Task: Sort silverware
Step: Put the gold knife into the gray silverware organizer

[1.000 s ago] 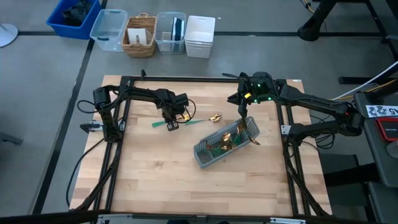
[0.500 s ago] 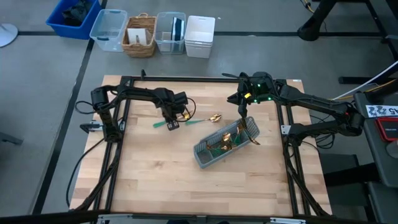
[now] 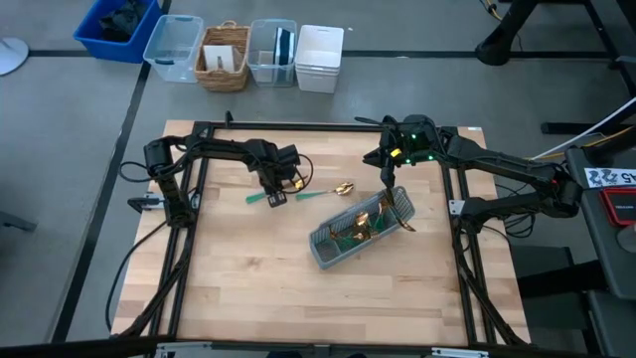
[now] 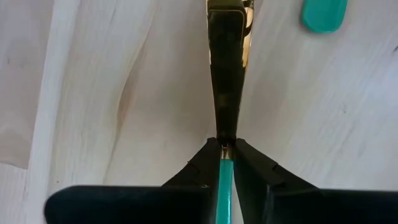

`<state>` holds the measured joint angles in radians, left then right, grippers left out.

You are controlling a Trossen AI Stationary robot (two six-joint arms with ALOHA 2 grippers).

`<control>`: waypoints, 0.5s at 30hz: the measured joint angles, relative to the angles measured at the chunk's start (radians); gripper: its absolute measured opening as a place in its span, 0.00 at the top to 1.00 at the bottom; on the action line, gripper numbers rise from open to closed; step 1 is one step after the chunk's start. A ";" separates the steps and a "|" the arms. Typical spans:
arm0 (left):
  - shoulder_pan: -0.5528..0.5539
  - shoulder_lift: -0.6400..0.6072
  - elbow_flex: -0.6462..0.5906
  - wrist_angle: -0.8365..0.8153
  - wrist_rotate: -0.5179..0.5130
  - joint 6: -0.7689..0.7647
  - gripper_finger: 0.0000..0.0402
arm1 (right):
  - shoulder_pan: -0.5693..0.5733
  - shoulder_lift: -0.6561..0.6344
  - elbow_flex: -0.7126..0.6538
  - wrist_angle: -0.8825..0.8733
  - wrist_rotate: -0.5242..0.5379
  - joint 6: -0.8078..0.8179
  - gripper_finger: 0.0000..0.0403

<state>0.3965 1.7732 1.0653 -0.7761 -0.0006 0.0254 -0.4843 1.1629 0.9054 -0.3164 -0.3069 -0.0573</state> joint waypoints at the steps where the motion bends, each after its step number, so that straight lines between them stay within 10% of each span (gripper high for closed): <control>1: 0.001 0.000 0.000 0.002 0.000 0.000 0.92 | 0.000 0.000 0.000 0.000 0.000 0.000 0.84; 15: 0.031 -0.002 0.012 0.069 0.000 0.004 0.92 | 0.000 0.000 0.000 0.001 0.000 0.000 0.84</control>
<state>0.4280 1.7710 1.0770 -0.7070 -0.0004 0.0296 -0.4844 1.1629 0.9054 -0.3157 -0.3069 -0.0573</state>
